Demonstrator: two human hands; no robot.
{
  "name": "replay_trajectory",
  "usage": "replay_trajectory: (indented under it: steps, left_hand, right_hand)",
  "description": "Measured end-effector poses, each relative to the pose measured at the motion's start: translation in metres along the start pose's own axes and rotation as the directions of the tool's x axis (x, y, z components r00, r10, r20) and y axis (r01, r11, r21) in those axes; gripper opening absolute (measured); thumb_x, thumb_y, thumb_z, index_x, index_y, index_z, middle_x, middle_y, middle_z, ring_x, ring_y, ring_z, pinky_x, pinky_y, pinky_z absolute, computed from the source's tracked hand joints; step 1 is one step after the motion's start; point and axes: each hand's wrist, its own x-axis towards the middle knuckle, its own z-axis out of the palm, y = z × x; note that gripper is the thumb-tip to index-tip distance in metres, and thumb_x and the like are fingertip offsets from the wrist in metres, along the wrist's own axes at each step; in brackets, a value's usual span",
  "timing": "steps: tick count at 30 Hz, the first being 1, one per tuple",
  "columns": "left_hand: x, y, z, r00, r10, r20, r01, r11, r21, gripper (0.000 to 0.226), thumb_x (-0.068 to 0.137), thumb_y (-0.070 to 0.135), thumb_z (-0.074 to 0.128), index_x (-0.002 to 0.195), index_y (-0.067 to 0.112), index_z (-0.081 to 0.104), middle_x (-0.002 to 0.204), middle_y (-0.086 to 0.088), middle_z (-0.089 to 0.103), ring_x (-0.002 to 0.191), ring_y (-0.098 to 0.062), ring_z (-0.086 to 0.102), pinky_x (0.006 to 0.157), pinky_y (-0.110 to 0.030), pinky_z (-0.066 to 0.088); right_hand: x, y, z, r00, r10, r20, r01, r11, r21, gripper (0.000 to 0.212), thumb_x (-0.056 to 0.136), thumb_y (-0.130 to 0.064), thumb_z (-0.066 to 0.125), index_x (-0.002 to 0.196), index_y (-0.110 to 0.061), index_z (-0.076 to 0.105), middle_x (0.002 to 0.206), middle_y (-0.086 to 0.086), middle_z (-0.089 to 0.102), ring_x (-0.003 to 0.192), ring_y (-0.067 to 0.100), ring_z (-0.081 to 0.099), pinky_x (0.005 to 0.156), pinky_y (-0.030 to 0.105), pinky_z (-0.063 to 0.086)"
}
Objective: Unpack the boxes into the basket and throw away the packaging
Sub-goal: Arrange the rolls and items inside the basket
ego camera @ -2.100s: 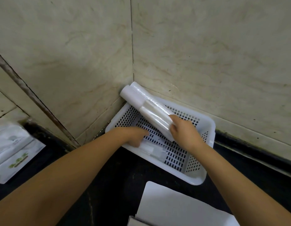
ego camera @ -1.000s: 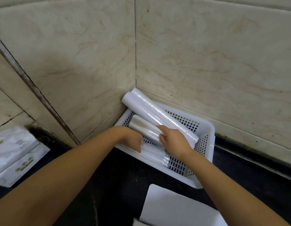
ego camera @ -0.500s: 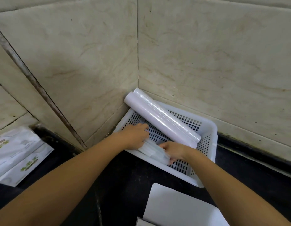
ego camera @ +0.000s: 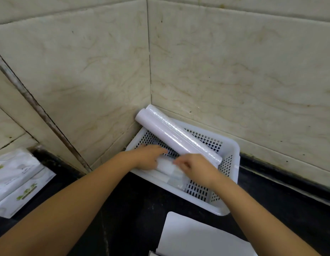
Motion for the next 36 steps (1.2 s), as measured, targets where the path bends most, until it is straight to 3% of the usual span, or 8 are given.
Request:
replay_trajectory:
  steps: [4, 10, 16, 22, 27, 30, 32, 36]
  left_hand:
    - [-0.004, -0.001, -0.014, 0.952, 0.003, -0.307, -0.059, 0.983, -0.174, 0.034, 0.084, 0.005, 0.042, 0.106, 0.017, 0.064, 0.115, -0.001, 0.065, 0.102, -0.02, 0.058, 0.085, -0.034, 0.047]
    - [0.003, 0.01, -0.001, 0.998, 0.003, -0.058, -0.009, 0.995, -0.095, 0.028, 0.082, 0.038, 0.057, 0.109, 0.028, 0.06, 0.108, 0.01, 0.062, 0.103, -0.014, 0.058, 0.09, -0.035, 0.048]
    - [0.005, 0.006, 0.015, 1.0, 0.028, 0.004, -0.028, 0.999, -0.042, 0.037, 0.088, 0.014, 0.05, 0.117, 0.031, 0.064, 0.113, 0.001, 0.064, 0.089, -0.011, 0.054, 0.082, -0.025, 0.045]
    - [0.003, -0.005, 0.003, 0.999, 0.011, 0.034, -0.018, 0.976, 0.218, 0.04, 0.09, 0.009, 0.044, 0.119, 0.03, 0.062, 0.121, -0.003, 0.058, 0.11, -0.024, 0.053, 0.094, -0.035, 0.044]
    - [0.001, 0.003, -0.015, 0.941, 0.179, -0.289, -0.141, 0.979, 0.145, 0.028, 0.091, 0.016, 0.048, 0.112, 0.02, 0.066, 0.109, -0.007, 0.063, 0.102, -0.025, 0.057, 0.075, -0.031, 0.042]
    - [0.022, 0.02, -0.015, 0.831, 0.312, -0.46, -0.195, 0.939, 0.284, 0.047, 0.086, 0.004, 0.049, 0.131, 0.016, 0.05, 0.132, -0.008, 0.054, 0.122, -0.026, 0.047, 0.092, -0.034, 0.041]
    - [0.041, 0.036, -0.011, 0.852, 0.266, -0.452, -0.107, 0.932, 0.346, 0.066, 0.085, 0.004, 0.048, 0.145, 0.016, 0.025, 0.155, -0.008, 0.026, 0.143, -0.025, 0.02, 0.116, -0.044, 0.016]
    - [0.054, 0.049, -0.002, 0.901, 0.104, -0.422, 0.077, 0.917, 0.39, 0.075, 0.087, 0.017, 0.054, 0.148, 0.017, 0.01, 0.158, -0.008, 0.012, 0.146, -0.026, 0.003, 0.114, -0.056, -0.003]
  right_hand:
    - [0.017, 0.008, -0.02, 0.929, 0.087, -0.36, -0.103, 0.994, -0.028, 0.024, 0.097, -0.017, 0.039, 0.11, -0.011, 0.057, 0.112, 0.008, 0.06, 0.093, 0.022, 0.057, 0.079, 0.034, 0.049]
    - [0.022, 0.009, -0.005, 0.935, 0.134, -0.327, -0.192, 0.969, -0.153, 0.026, 0.091, -0.025, 0.05, 0.114, -0.013, 0.05, 0.114, 0.008, 0.054, 0.098, 0.024, 0.053, 0.075, 0.035, 0.048]
    - [0.019, 0.02, -0.004, 0.955, 0.18, -0.235, -0.224, 0.958, -0.179, 0.053, 0.088, -0.045, 0.055, 0.133, -0.02, 0.044, 0.127, 0.006, 0.052, 0.119, 0.026, 0.048, 0.097, 0.043, 0.045]
    - [0.022, 0.015, 0.011, 0.964, 0.148, -0.223, -0.206, 0.943, -0.262, 0.057, 0.088, -0.038, 0.057, 0.135, -0.012, 0.037, 0.13, 0.012, 0.047, 0.119, 0.03, 0.043, 0.097, 0.043, 0.042]
    - [0.012, 0.019, -0.014, 0.946, 0.066, -0.318, -0.103, 0.99, -0.1, 0.054, 0.088, -0.032, 0.058, 0.135, -0.014, 0.037, 0.125, 0.01, 0.045, 0.107, 0.02, 0.043, 0.094, 0.033, 0.042]
    - [0.007, 0.023, -0.049, 0.89, 0.067, -0.45, -0.077, 0.997, -0.003, 0.052, 0.088, -0.032, 0.058, 0.134, -0.016, 0.04, 0.119, 0.007, 0.044, 0.095, 0.014, 0.039, 0.082, 0.026, 0.036]
    - [0.006, 0.028, -0.069, 0.869, 0.081, -0.488, -0.086, 0.996, 0.011, 0.05, 0.088, -0.029, 0.059, 0.132, -0.012, 0.042, 0.117, 0.009, 0.045, 0.09, 0.014, 0.039, 0.078, 0.025, 0.033]
    - [0.01, 0.041, -0.08, 0.89, 0.092, -0.447, -0.107, 0.994, -0.008, 0.045, 0.089, -0.026, 0.059, 0.129, -0.011, 0.045, 0.116, 0.011, 0.046, 0.09, 0.015, 0.04, 0.076, 0.026, 0.032]
